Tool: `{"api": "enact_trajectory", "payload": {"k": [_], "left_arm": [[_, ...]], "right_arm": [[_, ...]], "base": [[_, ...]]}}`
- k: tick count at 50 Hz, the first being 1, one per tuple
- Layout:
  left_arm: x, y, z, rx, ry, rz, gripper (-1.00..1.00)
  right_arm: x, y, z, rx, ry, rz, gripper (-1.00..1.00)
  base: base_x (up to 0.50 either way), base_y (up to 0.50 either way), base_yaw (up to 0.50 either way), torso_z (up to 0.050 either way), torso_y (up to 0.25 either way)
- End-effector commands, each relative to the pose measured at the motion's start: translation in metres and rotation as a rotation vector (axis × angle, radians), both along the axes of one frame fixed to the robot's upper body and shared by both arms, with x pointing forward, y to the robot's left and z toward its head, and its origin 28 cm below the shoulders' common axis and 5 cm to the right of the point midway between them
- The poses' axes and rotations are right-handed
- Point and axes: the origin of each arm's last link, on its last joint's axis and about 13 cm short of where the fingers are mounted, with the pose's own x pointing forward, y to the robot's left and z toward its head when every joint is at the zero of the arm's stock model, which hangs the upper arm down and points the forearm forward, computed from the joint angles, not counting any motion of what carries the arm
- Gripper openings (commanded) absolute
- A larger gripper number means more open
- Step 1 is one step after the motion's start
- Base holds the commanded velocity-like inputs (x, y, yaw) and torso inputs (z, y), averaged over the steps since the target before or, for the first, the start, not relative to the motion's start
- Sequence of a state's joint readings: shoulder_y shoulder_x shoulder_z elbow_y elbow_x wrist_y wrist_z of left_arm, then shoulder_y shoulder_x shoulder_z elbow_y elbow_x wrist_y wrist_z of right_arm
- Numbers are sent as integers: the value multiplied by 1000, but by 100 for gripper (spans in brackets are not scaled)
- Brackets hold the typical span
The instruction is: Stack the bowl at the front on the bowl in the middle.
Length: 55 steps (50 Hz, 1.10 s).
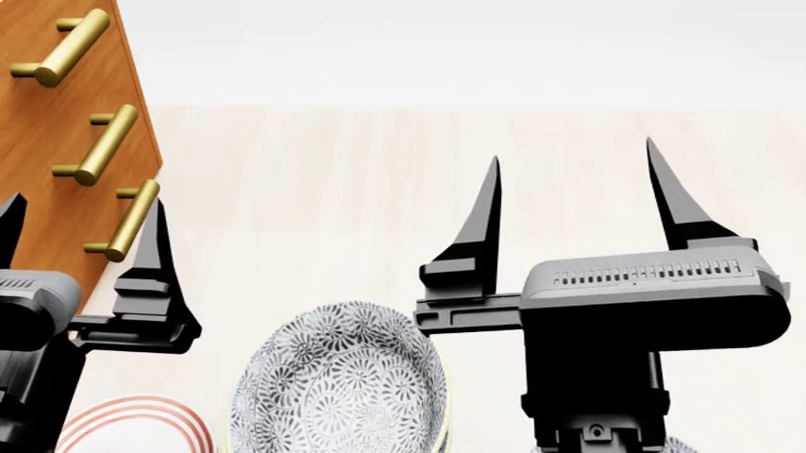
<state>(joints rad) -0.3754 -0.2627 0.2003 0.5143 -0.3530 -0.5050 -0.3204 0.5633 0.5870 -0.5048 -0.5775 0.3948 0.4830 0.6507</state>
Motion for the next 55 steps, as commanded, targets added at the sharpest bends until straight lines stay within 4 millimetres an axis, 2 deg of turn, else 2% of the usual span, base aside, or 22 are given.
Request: {"api": "enact_trajectory", "payload": {"k": [1, 22, 37, 55], "left_arm": [[0, 0, 1, 7, -4, -3, 100], [-2, -1, 2, 7, -12, -6, 100], [-31, 1, 26, -68, -230, -12, 100], [-34, 1, 32, -71, -253, -20, 100]], "right_arm": [[-1, 1, 0, -13, -10, -4, 100], [-2, 4, 0, -30, -17, -1, 100], [-26, 7, 15, -49, -201, 15, 100], [-29, 9, 22, -72, -222, 13, 100]], "base": [[0, 0, 0, 0, 0], [0, 0, 0, 0, 0], [0, 0, 0, 0, 0], [0, 0, 0, 0, 0]]}}
